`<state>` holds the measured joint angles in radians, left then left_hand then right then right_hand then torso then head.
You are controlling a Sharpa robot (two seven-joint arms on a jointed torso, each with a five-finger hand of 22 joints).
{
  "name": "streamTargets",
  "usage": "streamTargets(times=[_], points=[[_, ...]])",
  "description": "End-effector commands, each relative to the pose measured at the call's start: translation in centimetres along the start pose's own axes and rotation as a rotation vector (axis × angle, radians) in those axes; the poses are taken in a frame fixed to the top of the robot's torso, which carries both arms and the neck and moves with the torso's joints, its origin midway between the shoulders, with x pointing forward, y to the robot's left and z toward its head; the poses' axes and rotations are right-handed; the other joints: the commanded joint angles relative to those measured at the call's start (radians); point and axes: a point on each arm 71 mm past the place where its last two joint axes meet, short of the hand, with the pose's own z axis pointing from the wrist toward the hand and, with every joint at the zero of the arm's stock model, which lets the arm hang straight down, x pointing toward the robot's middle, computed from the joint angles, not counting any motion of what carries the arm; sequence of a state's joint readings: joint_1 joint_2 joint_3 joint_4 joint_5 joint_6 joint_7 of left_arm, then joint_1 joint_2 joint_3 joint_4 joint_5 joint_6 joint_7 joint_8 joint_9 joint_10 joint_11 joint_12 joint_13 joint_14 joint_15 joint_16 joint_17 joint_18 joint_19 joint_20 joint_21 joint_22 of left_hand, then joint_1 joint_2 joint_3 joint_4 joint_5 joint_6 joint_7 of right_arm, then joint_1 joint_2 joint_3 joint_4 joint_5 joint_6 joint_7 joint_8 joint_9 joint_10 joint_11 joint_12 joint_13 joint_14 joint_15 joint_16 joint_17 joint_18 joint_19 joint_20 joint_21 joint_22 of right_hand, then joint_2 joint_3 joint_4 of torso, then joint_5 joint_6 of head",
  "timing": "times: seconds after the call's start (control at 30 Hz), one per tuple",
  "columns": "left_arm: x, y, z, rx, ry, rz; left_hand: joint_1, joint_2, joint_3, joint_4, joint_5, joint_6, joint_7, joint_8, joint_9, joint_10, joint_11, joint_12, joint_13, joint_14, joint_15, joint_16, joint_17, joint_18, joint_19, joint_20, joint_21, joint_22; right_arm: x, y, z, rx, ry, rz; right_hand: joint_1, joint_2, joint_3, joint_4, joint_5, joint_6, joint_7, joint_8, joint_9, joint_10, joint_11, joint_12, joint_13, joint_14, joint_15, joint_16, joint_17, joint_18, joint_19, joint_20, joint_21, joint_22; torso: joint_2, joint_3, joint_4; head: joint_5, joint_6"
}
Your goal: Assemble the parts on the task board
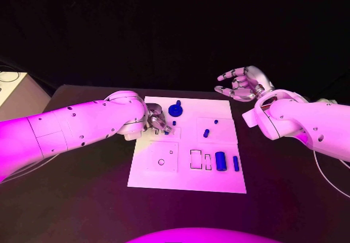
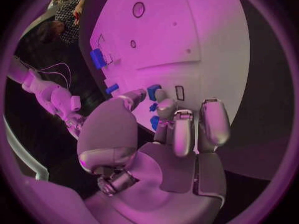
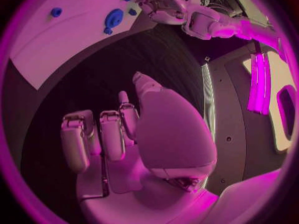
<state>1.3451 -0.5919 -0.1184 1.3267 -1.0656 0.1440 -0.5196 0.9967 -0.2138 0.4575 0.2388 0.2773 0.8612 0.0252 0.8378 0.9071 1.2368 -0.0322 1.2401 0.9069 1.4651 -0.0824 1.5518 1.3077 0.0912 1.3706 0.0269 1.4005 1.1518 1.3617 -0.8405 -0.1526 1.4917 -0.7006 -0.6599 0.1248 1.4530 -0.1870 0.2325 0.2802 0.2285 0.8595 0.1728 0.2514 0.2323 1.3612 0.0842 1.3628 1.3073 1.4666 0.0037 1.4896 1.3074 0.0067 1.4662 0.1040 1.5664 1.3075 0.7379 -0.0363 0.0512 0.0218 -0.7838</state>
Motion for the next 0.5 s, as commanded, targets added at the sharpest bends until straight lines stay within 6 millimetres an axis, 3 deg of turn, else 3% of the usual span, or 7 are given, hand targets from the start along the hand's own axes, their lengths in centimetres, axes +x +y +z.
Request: streamTargets(times=[0.03,0.5], points=[[1.26,0.02,0.11,0.005,0.05,0.011,0.009,0.004,-0.014,0.008,-0.01,0.006,0.005,-0.004,0.001,-0.005,-0.003,0.003,0.001,0.097,-0.007,0.004,0.237,-0.01,0.005,-0.005,-0.004,0.0,0.02,0.04,-0.02,-0.008,0.004,0.002,-0.012,-0.001,0.004,-0.001,-0.004,-0.005,0.0,0.006,-0.001,-0.007,0.003,-0.002,0.058,0.057,0.006,-0.005,0.168,-0.007,0.105,0.002,0.004,0.263,-0.001,0.0003,-0.0001,0.0,0.001],[0.39,-0.14,-0.8,0.027,0.02,-0.008,0.014,0.004,-0.032,0.032,-0.02,0.006,0.005,-0.005,0.003,-0.005,-0.002,0.004,0.002,0.097,-0.007,0.003,0.236,-0.01,0.007,-0.004,-0.003,0.003,0.01,-0.12,-0.08,-0.004,0.003,0.003,-0.015,-0.001,0.004,0.0,-0.004,-0.006,0.0,0.006,-0.001,-0.01,0.004,-0.004,0.056,0.056,0.006,-0.006,0.167,-0.007,0.105,0.003,0.004,0.263,0.0,0.0001,-0.0001,0.001,0.006]])
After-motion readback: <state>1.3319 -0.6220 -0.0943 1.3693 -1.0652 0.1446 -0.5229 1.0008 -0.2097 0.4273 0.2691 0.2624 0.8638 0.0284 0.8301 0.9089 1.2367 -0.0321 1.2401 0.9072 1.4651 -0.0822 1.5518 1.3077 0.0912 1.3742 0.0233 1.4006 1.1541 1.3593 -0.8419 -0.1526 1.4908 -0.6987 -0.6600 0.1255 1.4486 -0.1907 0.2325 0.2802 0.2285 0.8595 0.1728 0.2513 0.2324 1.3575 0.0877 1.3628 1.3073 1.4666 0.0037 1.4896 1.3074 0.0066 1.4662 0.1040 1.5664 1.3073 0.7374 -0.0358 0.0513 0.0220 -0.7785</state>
